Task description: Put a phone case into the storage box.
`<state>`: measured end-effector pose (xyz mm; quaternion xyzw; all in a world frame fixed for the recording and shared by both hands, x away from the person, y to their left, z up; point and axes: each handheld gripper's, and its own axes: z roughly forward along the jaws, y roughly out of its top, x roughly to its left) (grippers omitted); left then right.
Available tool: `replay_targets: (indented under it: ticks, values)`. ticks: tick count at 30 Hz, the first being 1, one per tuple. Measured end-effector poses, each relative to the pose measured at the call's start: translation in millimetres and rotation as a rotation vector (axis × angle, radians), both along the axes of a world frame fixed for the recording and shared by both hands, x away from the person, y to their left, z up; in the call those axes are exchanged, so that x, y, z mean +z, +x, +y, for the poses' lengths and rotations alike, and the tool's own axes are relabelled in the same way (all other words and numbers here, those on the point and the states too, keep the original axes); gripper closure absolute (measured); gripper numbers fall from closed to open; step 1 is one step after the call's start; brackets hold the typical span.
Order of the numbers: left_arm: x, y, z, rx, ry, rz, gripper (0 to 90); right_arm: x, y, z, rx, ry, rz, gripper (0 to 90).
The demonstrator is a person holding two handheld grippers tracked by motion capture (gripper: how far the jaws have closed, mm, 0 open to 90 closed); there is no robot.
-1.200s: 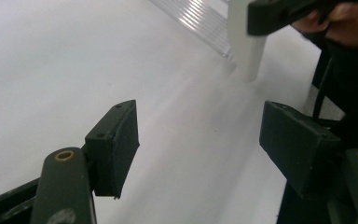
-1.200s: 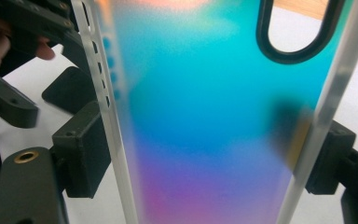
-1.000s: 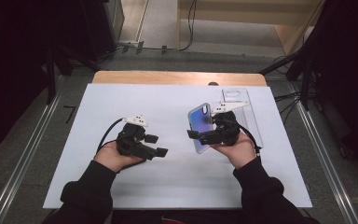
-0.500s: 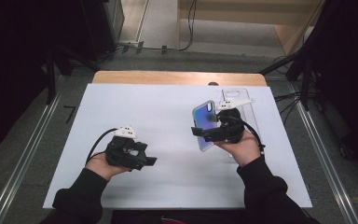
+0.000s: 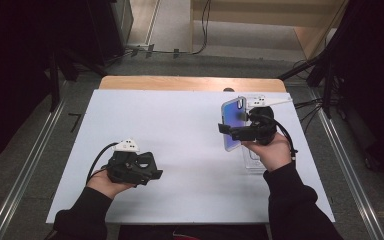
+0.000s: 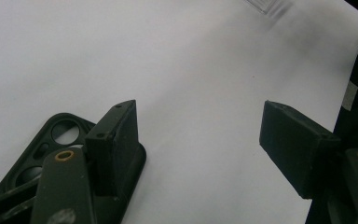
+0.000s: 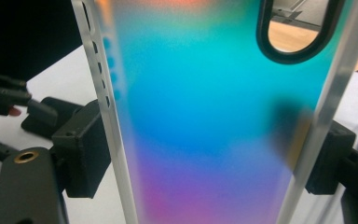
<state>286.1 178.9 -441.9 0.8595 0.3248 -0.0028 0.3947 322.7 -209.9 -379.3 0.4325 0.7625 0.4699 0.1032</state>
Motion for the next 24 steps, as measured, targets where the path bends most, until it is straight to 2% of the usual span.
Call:
replay_targets:
  ticks: [2, 7, 13, 24]
  values:
    - [-0.2, -1.2, 0.9, 0.005, -0.001, 0.003, 27.9, 1.9, 2.8, -6.4, -0.019, 0.012, -0.005, 16.4]
    - [-1.8, -3.1, 5.7, 0.029, 0.001, 0.013, 27.9, 5.3, 9.1, -19.6, -0.07, 0.011, -0.017, 16.4]
    - [-2.3, -5.2, 12.5, 0.06, -0.015, 0.026, 27.9, 6.8, 17.2, -33.9, -0.139, 0.003, -0.023, 16.4]
    - [-3.0, -9.2, 19.6, 0.07, -0.022, 0.025, 28.0, 2.0, 32.8, -56.1, -0.258, -0.004, -0.035, 16.4]
